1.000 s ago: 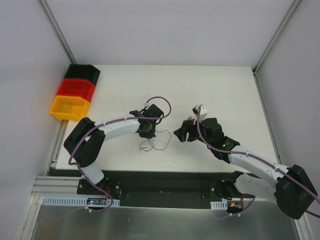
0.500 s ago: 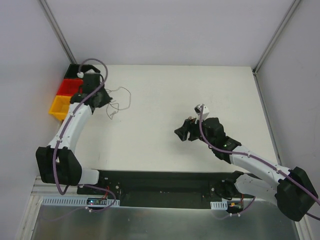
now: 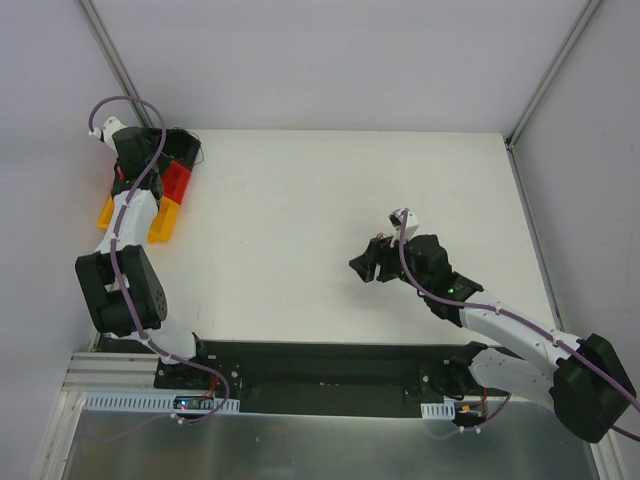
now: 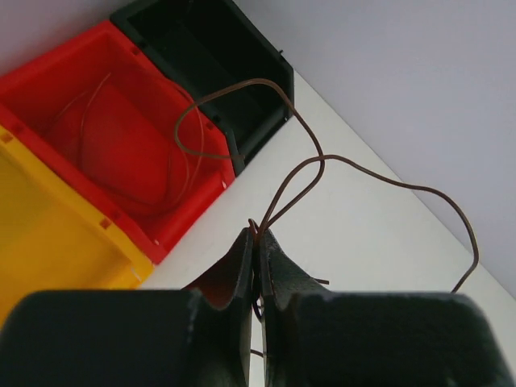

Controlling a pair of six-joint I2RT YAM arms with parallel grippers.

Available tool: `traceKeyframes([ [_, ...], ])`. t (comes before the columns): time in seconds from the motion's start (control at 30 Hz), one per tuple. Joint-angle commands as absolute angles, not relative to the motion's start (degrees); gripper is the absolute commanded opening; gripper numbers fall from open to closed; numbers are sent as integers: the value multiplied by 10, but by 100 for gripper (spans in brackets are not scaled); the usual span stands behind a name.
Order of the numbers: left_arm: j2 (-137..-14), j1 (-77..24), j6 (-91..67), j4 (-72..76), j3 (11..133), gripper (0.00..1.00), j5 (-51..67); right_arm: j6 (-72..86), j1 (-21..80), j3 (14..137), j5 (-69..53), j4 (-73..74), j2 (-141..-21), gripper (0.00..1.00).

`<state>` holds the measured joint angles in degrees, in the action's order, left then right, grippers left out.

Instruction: Untangle the cables

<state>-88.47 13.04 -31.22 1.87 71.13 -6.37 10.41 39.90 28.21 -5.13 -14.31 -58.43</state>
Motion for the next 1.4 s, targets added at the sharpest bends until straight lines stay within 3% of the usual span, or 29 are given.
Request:
traceKeyframes([
  [0.0,-943,171,-314,198,697,0,-13,104,395,282,-49,-159,-579,69],
  [0.13,-960,189,-300,221,696,0,31,102,391,284,-49,-158,-584,69],
  [0.3,-942,205,-278,161,690,0,-13,105,388,287,-56,-158,-592,69],
  [0.43,-896,235,-293,175,613,0,-40,112,383,289,-71,-157,-596,69],
  [0.67,-875,321,-337,206,529,0,22,117,378,287,-80,-157,-589,69],
  [1.0,-982,330,-373,97,640,0,45,116,371,285,-77,-157,-588,69],
  [1.17,-1006,331,-416,32,662,0,-25,116,369,287,-80,-158,-595,69],
  [1.37,-1042,343,-411,91,639,0,44,120,367,288,-83,-159,-606,69],
])
